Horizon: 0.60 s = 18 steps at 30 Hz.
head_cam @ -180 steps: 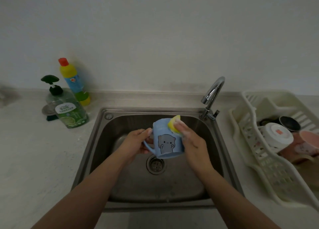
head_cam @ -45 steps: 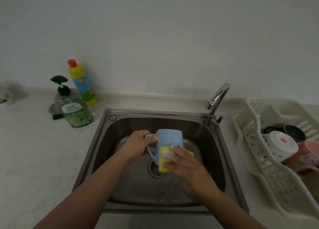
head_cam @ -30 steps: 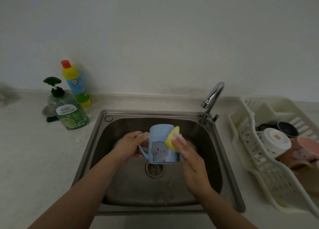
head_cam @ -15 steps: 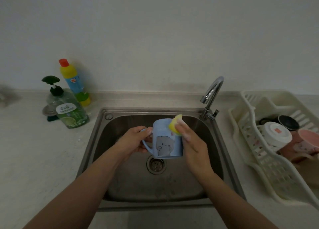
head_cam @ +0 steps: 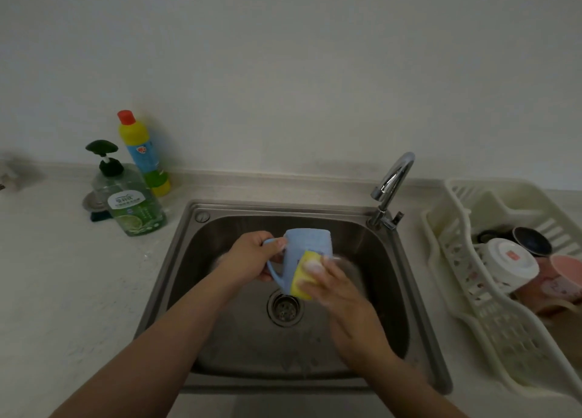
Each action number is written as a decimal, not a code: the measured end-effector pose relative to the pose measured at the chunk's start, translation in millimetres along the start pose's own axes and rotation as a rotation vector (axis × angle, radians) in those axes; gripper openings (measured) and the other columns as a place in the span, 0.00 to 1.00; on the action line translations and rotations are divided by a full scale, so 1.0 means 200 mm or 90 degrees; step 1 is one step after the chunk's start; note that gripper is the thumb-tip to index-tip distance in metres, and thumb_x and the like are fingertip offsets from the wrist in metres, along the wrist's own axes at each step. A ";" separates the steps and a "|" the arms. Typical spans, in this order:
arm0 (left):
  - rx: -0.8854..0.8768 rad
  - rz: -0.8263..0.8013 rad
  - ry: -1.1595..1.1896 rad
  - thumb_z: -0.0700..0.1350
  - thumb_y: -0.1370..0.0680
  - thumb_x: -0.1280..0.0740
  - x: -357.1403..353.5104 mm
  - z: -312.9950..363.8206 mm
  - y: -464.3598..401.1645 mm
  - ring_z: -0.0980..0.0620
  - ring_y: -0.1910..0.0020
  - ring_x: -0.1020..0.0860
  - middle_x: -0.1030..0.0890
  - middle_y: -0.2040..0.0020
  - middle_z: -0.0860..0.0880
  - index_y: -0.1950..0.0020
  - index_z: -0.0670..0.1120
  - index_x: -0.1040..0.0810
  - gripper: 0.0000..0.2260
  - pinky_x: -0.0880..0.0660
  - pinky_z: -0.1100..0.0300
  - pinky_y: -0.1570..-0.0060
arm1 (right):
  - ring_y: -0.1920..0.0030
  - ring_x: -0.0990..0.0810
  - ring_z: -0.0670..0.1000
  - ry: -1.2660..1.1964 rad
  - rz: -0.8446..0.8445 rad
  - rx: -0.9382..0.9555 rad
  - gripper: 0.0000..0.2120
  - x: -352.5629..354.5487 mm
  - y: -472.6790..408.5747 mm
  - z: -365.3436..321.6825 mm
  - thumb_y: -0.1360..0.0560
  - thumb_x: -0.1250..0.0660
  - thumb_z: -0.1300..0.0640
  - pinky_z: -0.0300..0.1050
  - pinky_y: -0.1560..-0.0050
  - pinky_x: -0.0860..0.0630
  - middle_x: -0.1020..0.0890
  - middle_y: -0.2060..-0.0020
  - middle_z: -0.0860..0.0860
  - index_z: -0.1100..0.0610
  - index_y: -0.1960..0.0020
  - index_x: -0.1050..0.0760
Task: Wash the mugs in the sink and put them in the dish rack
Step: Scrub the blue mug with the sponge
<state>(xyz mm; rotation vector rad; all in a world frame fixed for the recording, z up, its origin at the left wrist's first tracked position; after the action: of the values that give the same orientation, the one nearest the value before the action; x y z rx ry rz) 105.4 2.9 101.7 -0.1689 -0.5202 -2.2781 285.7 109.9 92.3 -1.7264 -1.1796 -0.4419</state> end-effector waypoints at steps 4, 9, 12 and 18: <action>0.020 -0.016 -0.019 0.50 0.18 0.37 -0.04 -0.01 0.01 0.50 0.63 0.18 0.16 0.55 0.43 0.55 0.42 0.24 0.12 0.23 0.63 0.69 | 0.24 0.41 0.52 0.032 -0.003 -0.089 0.23 0.01 -0.17 0.14 0.23 0.39 0.61 0.58 0.31 0.32 0.34 0.27 0.51 0.54 0.29 0.33; 0.025 -0.003 -0.040 0.50 0.18 0.37 -0.02 0.00 0.01 0.50 0.65 0.18 0.17 0.60 0.45 0.58 0.43 0.24 0.13 0.22 0.61 0.68 | 0.28 0.36 0.54 0.136 -0.067 0.131 0.22 -0.02 -0.06 0.04 0.27 0.39 0.62 0.49 0.25 0.44 0.28 0.32 0.52 0.52 0.34 0.30; 0.022 -0.010 -0.048 0.50 0.18 0.37 -0.05 0.01 0.02 0.51 0.65 0.19 0.18 0.59 0.44 0.55 0.40 0.25 0.14 0.24 0.65 0.72 | 0.30 0.32 0.57 0.149 -0.031 0.017 0.26 -0.02 -0.21 0.11 0.34 0.27 0.68 0.52 0.27 0.40 0.24 0.35 0.56 0.57 0.36 0.26; -0.035 0.006 -0.045 0.48 0.19 0.35 0.00 -0.04 0.01 0.50 0.60 0.20 0.21 0.58 0.47 0.58 0.46 0.25 0.10 0.22 0.60 0.64 | 0.33 0.29 0.40 -0.090 -0.008 -0.275 0.17 0.04 -0.02 0.06 0.19 0.44 0.57 0.39 0.34 0.29 0.25 0.33 0.46 0.44 0.34 0.27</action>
<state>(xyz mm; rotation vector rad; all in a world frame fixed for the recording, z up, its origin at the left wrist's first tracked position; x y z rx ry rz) 107.5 -1.2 94.8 -0.2790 -0.4931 -2.2849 284.9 124.2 95.1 -2.1501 -1.2600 -0.6258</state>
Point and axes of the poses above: each hand's wrist, its own y-axis away from the middle knuckle, its own x-axis out of the back of the hand, z = x × y, the point moved 3 cm from there along -y, towards the middle knuckle
